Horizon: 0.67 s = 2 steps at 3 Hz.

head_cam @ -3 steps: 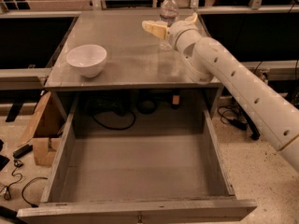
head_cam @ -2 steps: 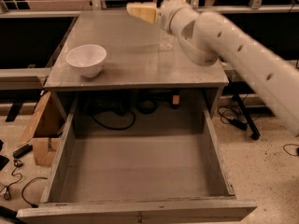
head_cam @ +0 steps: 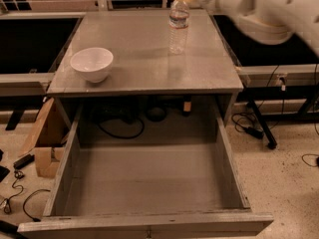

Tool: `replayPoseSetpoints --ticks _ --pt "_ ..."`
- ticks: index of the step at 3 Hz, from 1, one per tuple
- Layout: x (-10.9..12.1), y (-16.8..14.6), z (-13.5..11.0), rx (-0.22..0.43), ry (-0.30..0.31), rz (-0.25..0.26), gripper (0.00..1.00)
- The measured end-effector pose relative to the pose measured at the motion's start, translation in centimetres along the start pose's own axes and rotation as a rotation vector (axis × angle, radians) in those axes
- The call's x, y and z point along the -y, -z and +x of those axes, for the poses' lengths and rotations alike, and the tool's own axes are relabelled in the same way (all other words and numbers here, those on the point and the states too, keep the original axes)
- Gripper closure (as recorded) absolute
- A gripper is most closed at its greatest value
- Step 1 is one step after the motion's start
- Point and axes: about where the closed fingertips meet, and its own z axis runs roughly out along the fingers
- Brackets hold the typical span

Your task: Pick water bottle from top drawer and place on counter

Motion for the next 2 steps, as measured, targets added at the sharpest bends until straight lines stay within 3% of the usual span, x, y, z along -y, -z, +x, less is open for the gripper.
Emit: replayPoseSetpoints --ticks 1,2 --pt "4.7 5.8 0.2 -0.103 0.067 0.017 0.0" --pt "7.9 11.1 1.0 -0.257 0.169 0.034 0.0"
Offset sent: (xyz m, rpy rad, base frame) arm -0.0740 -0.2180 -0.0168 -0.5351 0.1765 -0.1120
